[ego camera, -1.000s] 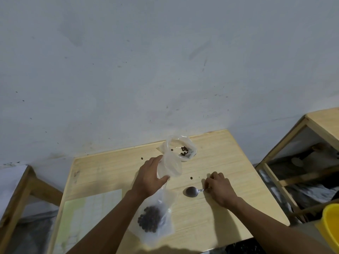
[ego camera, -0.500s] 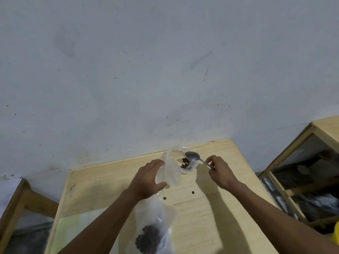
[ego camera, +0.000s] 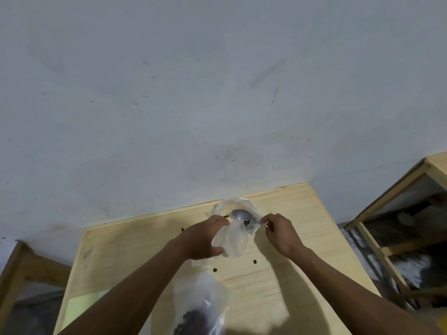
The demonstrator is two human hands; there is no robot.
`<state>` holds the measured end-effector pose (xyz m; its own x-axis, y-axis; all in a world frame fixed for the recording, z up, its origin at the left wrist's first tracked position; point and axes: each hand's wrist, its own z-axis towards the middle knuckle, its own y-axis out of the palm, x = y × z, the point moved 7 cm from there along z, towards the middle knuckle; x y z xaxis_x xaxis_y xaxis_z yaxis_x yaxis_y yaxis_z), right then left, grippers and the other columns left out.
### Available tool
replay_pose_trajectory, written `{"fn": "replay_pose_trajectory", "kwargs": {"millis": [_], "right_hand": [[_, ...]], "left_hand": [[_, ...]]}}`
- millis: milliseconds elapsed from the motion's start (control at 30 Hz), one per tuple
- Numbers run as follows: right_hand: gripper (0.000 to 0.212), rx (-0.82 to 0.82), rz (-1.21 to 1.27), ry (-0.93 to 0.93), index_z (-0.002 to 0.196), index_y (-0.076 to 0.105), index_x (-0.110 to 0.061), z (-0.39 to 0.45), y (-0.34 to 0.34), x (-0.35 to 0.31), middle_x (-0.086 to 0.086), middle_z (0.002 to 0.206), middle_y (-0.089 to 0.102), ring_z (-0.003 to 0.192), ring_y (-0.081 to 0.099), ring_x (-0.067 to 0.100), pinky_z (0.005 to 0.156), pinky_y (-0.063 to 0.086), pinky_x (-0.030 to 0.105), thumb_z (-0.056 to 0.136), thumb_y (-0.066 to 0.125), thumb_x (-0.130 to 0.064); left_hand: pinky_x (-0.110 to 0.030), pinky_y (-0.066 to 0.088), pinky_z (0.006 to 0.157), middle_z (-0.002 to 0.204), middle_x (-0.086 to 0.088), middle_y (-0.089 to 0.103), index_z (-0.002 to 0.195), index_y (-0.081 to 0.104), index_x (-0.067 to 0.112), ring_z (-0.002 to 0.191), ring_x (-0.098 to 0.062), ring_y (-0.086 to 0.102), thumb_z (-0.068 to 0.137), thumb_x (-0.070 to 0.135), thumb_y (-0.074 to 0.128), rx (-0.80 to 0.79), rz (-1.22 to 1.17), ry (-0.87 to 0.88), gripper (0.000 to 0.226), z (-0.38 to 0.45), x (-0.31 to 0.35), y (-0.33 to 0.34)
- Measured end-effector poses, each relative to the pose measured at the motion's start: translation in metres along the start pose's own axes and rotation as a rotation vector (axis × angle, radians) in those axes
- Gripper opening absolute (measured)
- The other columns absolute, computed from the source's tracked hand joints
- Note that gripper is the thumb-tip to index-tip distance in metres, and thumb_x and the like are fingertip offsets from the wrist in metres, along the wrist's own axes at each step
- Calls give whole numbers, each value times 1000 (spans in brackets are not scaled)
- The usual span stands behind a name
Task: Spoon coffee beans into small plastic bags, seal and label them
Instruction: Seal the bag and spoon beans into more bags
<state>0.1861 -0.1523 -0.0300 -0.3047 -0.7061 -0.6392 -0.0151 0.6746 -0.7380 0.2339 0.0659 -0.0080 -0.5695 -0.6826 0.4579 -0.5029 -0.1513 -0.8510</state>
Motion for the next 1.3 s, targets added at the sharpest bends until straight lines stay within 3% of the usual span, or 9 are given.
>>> {"fn": "replay_pose_trajectory", "kwargs": {"millis": [133, 333, 500, 667, 800, 900, 1067, 1300], "right_hand": [[16, 72, 547, 200, 89, 65, -10, -2, 2, 9, 7, 70, 65, 54, 62, 19, 68, 57, 38, 86, 56, 3], [8, 175, 1110, 409, 93, 63, -3, -9, 14, 6, 14, 74, 66, 60, 61, 22, 74, 56, 36, 88, 63, 2], [4, 220, 1354, 474, 95, 64, -1, -18, 26, -3, 15, 70, 64, 56, 59, 19, 59, 56, 23, 91, 63, -3], [21, 256, 1360, 501, 93, 69, -1, -21, 34, 1, 11, 72, 69, 65, 65, 18, 72, 59, 26, 94, 65, -22], [38, 247, 1311, 497, 98, 67, -3, -21, 38, 0, 11, 73, 69, 68, 66, 19, 78, 57, 31, 103, 45, -33], [44, 206, 1277, 529, 97, 64, -1, -23, 43, -2, 14, 75, 66, 67, 63, 22, 71, 56, 31, 106, 36, -33], [42, 208, 1086, 619, 87, 59, 0, -33, 46, 8, 15, 62, 58, 54, 51, 25, 55, 46, 33, 106, 29, -24], [41, 423, 1100, 729, 75, 54, -3, -40, 38, 20, 20, 68, 59, 52, 52, 28, 49, 45, 32, 104, 28, -16]], "left_hand": [[-34, 47, 100, 153, 8, 33, 147, 34, 26, 129, -16, 48, 80, 37, 73, 10, -16, 14, 78, -6, -1, 9], [-34, 48, 101, 158, 9, 24, 148, 30, 28, 132, -15, 46, 82, 41, 71, 51, -26, 38, 78, -18, -4, 20], [-37, 53, 91, 159, 8, 20, 142, 23, 35, 124, -22, 54, 82, 43, 69, 122, -20, 88, 76, -22, 2, 22], [-38, 56, 80, 159, 8, 17, 140, 20, 36, 115, -26, 60, 80, 44, 67, 167, -13, 101, 76, -23, 4, 23], [-38, 58, 74, 159, 8, 17, 142, 24, 32, 110, -26, 61, 80, 44, 68, 184, 8, 100, 77, -22, 3, 26], [-34, 57, 73, 160, 7, 16, 143, 26, 30, 109, -26, 61, 81, 45, 67, 202, 13, 99, 76, -22, 2, 26], [-36, 60, 75, 164, 11, 3, 147, 25, 30, 116, -23, 60, 81, 45, 66, 190, 40, 83, 79, -23, -2, 32], [-31, 59, 78, 163, 11, 9, 149, 28, 27, 124, -18, 53, 82, 46, 67, 209, 74, 108, 80, -26, 3, 26]]}}
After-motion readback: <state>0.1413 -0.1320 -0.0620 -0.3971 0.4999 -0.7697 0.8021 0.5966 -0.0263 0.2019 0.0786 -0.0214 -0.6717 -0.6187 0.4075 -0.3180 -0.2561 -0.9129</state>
